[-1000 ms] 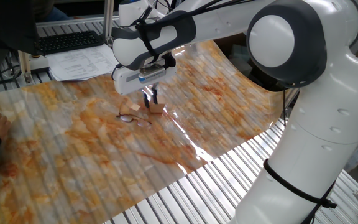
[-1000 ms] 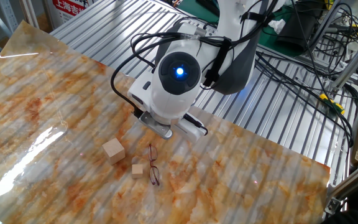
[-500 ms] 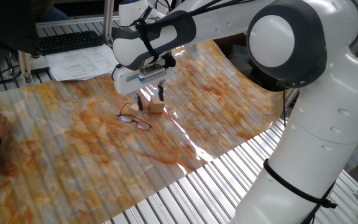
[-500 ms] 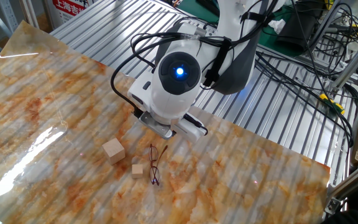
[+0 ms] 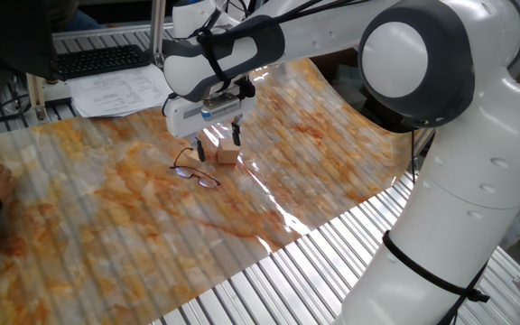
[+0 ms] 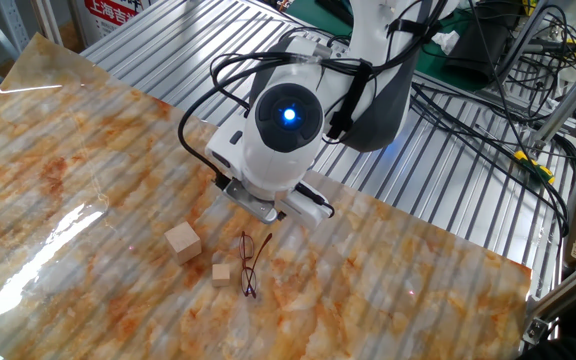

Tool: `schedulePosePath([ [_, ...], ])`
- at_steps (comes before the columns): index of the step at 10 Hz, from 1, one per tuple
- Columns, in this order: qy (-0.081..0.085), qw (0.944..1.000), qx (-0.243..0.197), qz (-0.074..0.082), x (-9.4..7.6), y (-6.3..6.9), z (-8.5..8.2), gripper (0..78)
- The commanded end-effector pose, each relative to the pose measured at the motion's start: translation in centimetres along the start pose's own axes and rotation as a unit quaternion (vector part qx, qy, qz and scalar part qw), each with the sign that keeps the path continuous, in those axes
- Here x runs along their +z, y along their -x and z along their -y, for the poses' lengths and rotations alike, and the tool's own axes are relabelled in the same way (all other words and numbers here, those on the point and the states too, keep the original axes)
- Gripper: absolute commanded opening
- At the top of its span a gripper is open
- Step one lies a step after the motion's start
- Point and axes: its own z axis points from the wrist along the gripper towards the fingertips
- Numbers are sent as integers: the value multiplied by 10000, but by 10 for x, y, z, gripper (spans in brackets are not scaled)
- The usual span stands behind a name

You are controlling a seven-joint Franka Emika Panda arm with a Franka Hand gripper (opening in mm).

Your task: Unfold the leg of the glasses (with one hand)

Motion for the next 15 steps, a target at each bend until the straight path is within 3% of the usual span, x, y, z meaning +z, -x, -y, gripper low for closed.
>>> schedulePosePath([
  [1,570,9953,-276,728,11,8,-9,775],
  [12,640,9903,-377,1178,23,9,-14,775],
  [15,690,9868,-362,1421,30,12,-17,775],
])
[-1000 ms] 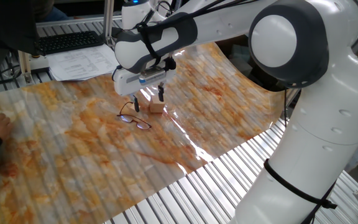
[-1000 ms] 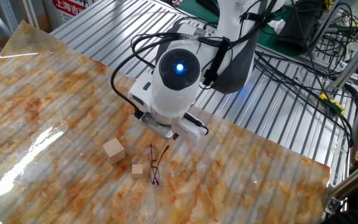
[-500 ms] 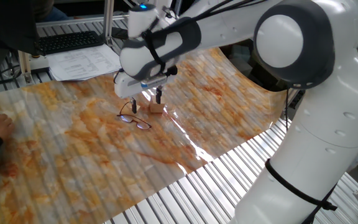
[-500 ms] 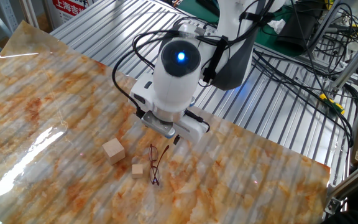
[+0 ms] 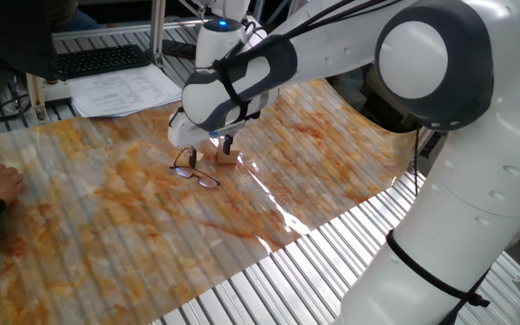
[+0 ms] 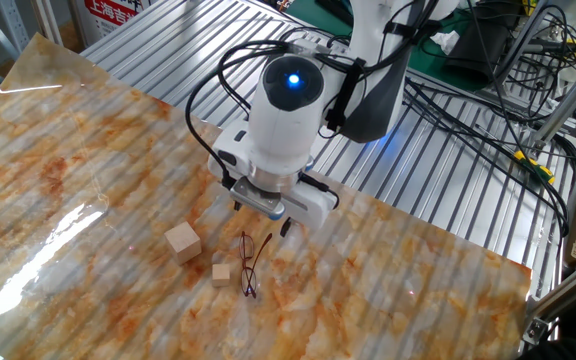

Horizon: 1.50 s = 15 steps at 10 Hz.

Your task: Unfold the leg of the glasses (with one hand)

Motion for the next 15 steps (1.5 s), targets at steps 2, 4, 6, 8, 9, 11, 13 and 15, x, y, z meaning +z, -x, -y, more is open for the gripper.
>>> schedulePosePath([
  [2,127,9996,-26,254,11,2,1,775],
  [4,143,9994,-39,310,13,-2,2,775],
  [6,126,9991,-105,382,16,-3,2,775],
  [8,192,9987,-192,443,23,-4,4,775],
  [9,194,9985,-231,456,27,-2,5,775],
  [11,204,9981,-270,518,34,0,6,775],
  [13,199,9977,-313,562,39,2,7,775],
  [15,216,9974,-407,557,43,3,8,775],
])
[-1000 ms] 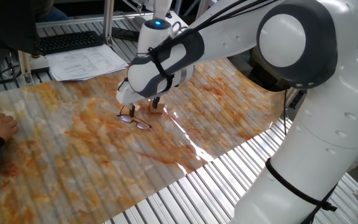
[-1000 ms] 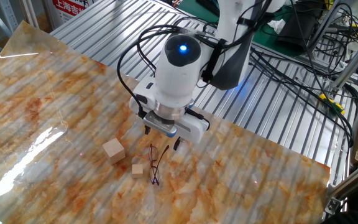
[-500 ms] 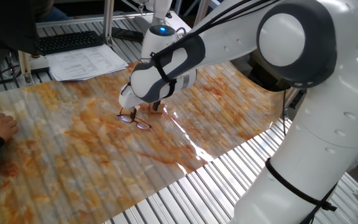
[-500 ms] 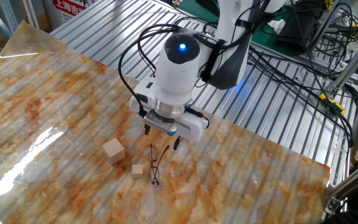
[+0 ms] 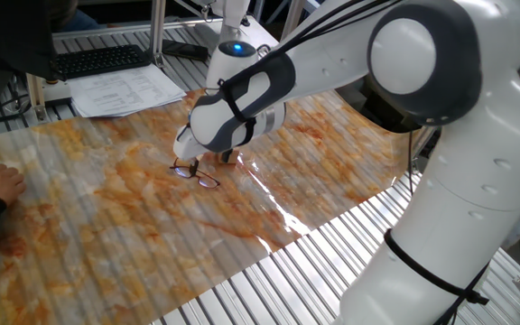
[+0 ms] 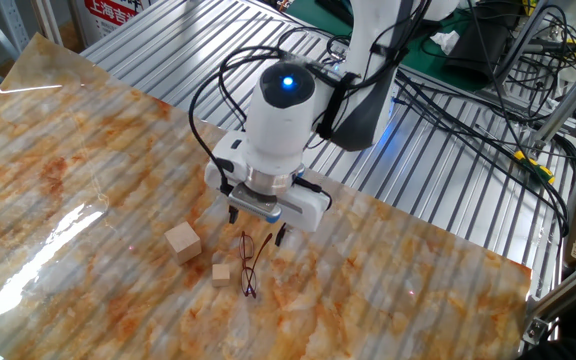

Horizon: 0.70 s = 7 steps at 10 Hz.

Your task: Unfold the leg of the glasses (with one hand)

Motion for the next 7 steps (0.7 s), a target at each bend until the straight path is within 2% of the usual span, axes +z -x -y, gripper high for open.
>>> schedulePosePath([
  [1,58,9996,-273,95,14,6,5,775],
  [7,53,9983,-574,119,22,7,4,775],
])
